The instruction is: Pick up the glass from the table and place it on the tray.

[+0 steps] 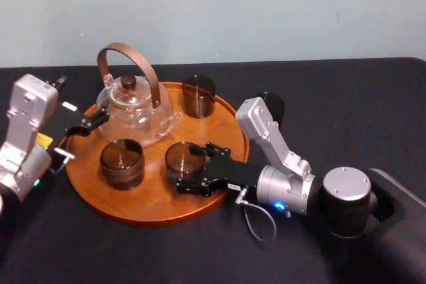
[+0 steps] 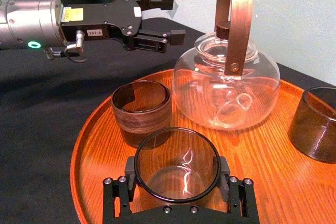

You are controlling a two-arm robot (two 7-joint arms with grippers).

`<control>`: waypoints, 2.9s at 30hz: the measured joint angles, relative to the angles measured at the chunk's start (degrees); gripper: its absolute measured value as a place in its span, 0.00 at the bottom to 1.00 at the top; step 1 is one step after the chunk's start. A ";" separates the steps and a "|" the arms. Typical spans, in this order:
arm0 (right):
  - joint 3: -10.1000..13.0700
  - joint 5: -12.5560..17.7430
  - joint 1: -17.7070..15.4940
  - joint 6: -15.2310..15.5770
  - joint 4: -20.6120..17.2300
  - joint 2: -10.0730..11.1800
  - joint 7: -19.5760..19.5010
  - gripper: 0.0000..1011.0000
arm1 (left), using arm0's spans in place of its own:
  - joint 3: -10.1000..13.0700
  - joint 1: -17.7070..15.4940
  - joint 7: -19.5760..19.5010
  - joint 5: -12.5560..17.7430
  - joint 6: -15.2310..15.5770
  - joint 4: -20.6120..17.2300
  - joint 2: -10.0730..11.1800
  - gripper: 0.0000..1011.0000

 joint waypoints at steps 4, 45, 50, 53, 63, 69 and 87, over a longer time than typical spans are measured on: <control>-0.07 -0.08 0.04 0.08 0.07 -0.03 -0.03 0.89 | 0.00 0.00 0.00 0.00 0.00 0.00 0.00 0.99; 2.43 0.25 -3.88 -0.55 -9.59 3.87 -2.80 0.99 | 0.00 0.00 0.00 0.00 0.00 0.00 0.00 0.99; 3.79 0.51 -6.02 -0.41 -14.04 5.75 -3.71 0.99 | 0.00 0.00 0.00 0.00 0.00 0.00 0.00 0.99; 4.32 0.78 -6.94 -0.40 -15.59 6.58 -3.86 0.99 | 0.00 0.00 0.00 0.00 0.00 0.00 0.00 0.99; 7.55 3.20 -11.68 -1.44 -19.98 10.36 -4.13 0.99 | 0.00 0.00 0.00 0.00 0.00 0.00 0.00 0.99; 10.00 5.17 -13.94 -2.57 -20.33 12.00 -4.26 0.99 | 0.00 0.00 0.00 0.00 0.00 0.00 0.00 0.99; 16.25 8.64 -15.74 -4.17 -15.33 13.27 -6.56 0.99 | 0.00 0.00 0.00 0.00 0.00 0.00 0.00 0.99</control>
